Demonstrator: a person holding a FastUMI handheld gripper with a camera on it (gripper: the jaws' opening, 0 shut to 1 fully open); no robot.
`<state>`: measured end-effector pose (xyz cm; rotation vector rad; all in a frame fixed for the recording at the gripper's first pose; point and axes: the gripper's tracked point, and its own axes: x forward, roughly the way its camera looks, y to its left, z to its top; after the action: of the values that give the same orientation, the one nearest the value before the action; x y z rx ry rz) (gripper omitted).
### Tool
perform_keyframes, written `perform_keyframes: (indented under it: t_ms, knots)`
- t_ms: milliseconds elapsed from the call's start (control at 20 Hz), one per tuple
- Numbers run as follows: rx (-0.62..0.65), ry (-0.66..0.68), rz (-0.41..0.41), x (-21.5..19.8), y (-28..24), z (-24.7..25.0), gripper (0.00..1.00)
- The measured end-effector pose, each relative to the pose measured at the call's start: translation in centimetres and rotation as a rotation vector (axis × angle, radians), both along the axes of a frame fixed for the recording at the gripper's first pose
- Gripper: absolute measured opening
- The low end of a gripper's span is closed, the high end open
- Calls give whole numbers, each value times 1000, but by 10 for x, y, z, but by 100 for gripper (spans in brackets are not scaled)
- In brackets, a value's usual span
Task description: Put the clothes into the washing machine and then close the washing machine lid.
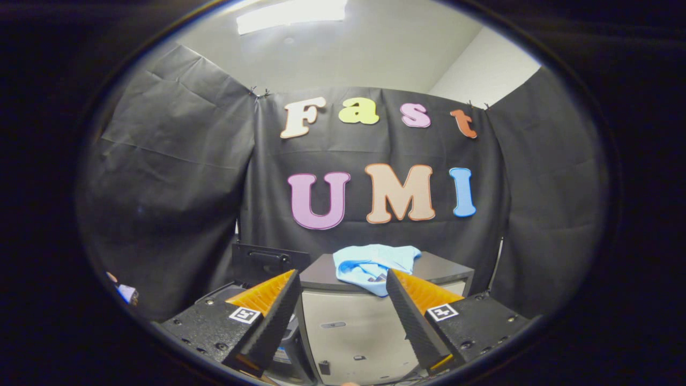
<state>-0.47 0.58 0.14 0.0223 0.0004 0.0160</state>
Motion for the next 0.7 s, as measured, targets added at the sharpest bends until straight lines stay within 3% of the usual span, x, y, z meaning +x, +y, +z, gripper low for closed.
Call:
perform_keyframes:
  t_ms: [400,700]
  knots:
    - [10,9,-13,14,-8,3,97]
    - [-22,100,-8,88,-28,4,97]
